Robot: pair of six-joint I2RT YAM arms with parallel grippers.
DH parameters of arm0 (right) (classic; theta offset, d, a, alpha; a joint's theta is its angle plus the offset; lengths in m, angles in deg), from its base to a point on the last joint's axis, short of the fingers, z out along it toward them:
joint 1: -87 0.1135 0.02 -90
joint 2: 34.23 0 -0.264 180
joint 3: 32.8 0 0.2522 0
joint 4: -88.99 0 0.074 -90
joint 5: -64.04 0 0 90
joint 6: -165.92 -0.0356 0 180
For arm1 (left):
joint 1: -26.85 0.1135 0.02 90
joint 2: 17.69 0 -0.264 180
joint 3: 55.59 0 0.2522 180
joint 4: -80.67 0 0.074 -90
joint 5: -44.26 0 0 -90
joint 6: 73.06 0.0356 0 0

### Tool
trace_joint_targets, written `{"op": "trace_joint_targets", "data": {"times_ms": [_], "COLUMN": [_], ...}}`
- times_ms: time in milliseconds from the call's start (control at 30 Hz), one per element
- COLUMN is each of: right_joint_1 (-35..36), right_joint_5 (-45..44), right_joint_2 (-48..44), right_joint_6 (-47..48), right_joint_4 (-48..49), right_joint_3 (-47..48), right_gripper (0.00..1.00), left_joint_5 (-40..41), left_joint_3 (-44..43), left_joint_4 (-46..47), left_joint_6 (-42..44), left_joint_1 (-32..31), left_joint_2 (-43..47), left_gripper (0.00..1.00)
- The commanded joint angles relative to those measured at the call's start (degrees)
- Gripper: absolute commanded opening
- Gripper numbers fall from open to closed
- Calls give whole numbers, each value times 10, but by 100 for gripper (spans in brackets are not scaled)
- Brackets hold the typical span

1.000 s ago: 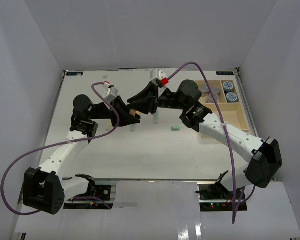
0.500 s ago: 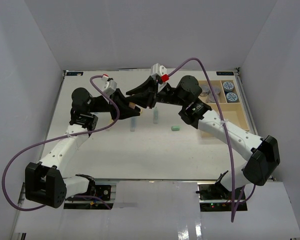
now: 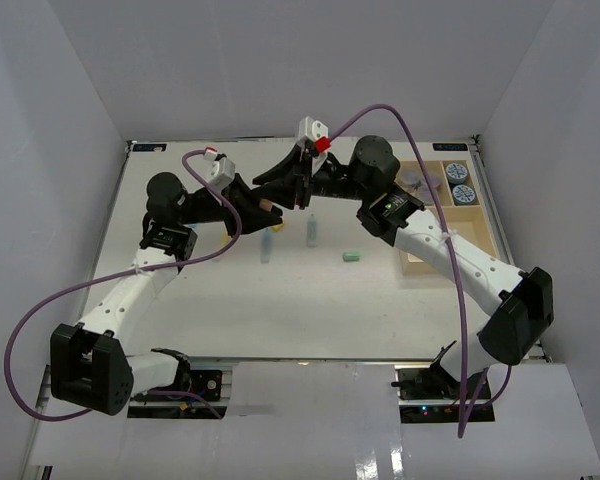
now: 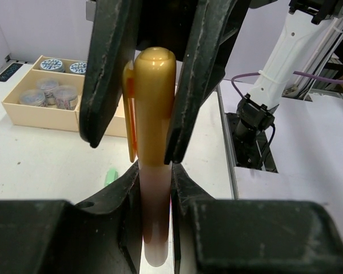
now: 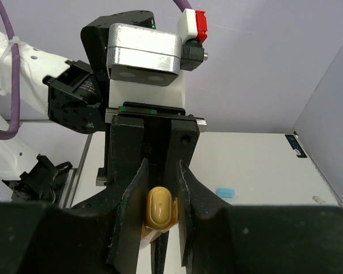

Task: Sort the stationery into containers
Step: Close the pen cap on the pen.

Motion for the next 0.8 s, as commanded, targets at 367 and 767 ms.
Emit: {"op": "trace_joint_targets", "data": {"times_ms": [367, 767], "right_joint_1": [-15, -29], "right_joint_5": [49, 45], "right_joint_2": [73, 61], "right_joint_6": [9, 4], "right_joint_4": [-165, -174], "right_joint_3": [125, 197], "right_gripper": [55, 78], "left_joint_5": [73, 81], "left_joint_3": [-14, -14], "left_joint_4": [22, 7], "left_joint_6": [44, 49], "left_joint_1": [-12, -13], "left_joint_2": [18, -1], "left_gripper": [0, 0]}}
